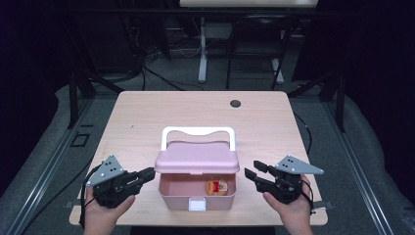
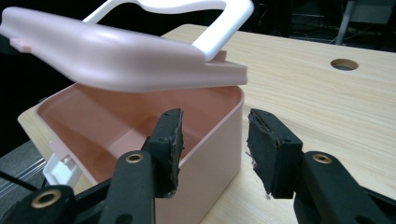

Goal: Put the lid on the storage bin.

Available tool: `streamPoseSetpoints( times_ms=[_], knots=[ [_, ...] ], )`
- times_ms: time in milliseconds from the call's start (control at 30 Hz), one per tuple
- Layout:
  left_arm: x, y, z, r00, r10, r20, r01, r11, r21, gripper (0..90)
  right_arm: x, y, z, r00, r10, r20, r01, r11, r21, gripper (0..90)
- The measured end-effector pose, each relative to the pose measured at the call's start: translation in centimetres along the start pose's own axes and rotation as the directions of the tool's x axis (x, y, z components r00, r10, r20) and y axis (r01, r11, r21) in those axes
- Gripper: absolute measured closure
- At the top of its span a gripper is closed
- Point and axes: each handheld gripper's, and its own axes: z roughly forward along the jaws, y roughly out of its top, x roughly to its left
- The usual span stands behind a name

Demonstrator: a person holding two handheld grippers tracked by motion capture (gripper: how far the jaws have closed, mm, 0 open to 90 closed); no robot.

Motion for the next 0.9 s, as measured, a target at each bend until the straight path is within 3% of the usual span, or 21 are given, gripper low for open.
streamPoseSetpoints(
  times_ms=[600,767,900],
  knots=[
    [-0.1,-1.7,0.2,1.0,-0.009,0.002,0.009,0.9999,-0.005,84.0,-1.3,-0.8,0.2,0.9988,0.02,0.045,-0.02,0.9998,0.0,53.2],
    [-0.2,-2.6,0.5,0.9997,-0.02,0.013,0.02,0.9996,0.022,84.3,-1.6,-1.2,0.3,0.9976,0.013,0.068,-0.014,0.9999,0.009,53.0],
    [-0.4,-3.1,0.8,0.9999,-0.012,0.005,0.012,0.9998,0.016,84.5,-1.8,-1.4,0.4,0.9974,0.015,0.07,-0.016,0.9999,0.006,52.8]
  ],
)
